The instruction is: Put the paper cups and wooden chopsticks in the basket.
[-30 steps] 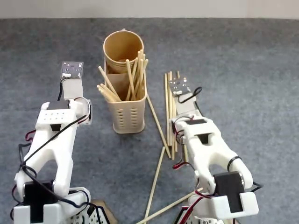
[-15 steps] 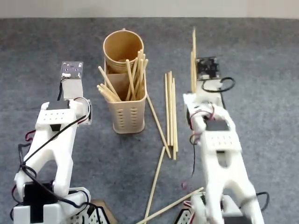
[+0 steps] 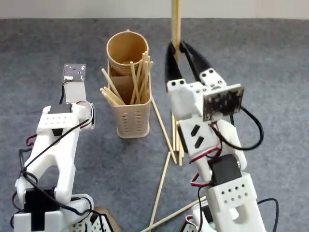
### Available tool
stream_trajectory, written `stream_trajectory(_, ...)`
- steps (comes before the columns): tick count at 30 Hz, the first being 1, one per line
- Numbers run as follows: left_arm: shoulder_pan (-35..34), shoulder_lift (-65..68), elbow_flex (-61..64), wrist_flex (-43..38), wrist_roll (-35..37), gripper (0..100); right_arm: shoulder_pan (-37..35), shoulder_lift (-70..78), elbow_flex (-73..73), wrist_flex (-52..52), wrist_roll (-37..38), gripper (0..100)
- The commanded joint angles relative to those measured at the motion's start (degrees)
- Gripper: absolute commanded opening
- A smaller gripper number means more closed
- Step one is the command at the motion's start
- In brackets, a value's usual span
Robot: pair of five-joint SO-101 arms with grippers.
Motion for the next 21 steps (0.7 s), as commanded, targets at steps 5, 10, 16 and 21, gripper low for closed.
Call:
stream_trajectory(5,0.7,-0.2,-0.2,-0.8,0.7,13,-9.0,12.0,-16.0,-8.6,-0.3,0.5)
stream_trajectory(10,0.5,-0.2,-0.2,-0.8,0.6,13,-12.7,14.3,-1.6,-25.1,-1.6,0.5)
stream_trajectory(16,0.7,-0.1,-0.1,-2.8,0.6,13,-11.6,14.1,12.1,-30.8,0.5,0.5)
stream_trajectory(21,0.7,-0.1,0.0,-2.8,0.6,13,-10.6,14.6,18.6,-36.6,-1.8,0.9)
